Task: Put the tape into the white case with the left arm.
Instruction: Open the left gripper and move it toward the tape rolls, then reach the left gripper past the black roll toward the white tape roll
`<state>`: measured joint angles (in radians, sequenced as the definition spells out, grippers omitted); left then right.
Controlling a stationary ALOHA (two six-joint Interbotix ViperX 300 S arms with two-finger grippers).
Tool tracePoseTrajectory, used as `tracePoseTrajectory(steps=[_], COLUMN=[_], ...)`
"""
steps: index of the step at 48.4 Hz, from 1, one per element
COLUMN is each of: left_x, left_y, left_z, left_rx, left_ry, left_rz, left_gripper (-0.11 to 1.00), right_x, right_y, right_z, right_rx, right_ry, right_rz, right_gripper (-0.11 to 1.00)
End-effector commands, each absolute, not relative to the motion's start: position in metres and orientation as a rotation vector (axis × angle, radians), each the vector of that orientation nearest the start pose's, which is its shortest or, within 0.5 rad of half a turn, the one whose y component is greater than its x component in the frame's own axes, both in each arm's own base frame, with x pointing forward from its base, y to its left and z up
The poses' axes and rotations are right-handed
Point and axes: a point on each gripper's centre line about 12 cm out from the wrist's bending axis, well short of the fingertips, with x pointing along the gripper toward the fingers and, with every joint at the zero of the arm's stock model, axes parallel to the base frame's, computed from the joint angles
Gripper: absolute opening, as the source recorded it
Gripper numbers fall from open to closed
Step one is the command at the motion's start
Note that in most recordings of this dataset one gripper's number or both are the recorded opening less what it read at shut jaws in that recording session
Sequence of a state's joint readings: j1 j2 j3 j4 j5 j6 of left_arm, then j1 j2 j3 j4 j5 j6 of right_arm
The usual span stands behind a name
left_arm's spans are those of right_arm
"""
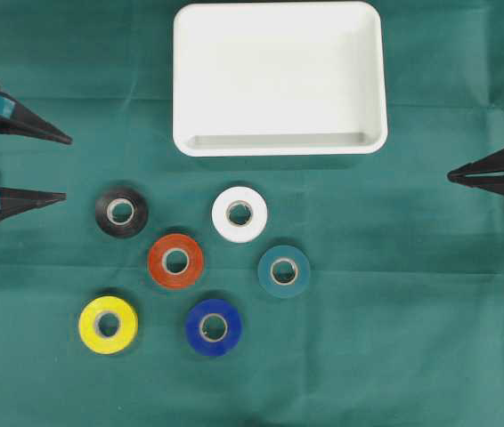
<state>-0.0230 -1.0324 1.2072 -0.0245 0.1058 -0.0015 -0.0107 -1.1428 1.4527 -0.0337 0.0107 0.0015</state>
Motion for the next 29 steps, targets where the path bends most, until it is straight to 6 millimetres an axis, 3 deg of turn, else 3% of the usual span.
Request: tracePoseTrajectory(steps=[1,29], left_x=[0.189,0.212], left_y=[-0.004,-0.004], left_z=[0.254,0.217], left_rx=[-0.020,-0.019], left_ry=[0.282,0.477], left_rz=[-0.017,-0.015], left_gripper=[1.00,1.00], right_x=[0.152,0.152], right_y=[-0.002,-0.002], right_z=[0.179,0.175], right_rx=[-0.029,-0.027], right_ry=[0.325,0.339], right_rz=[-0.006,-0.006], right_gripper=[-0.09,-0.09])
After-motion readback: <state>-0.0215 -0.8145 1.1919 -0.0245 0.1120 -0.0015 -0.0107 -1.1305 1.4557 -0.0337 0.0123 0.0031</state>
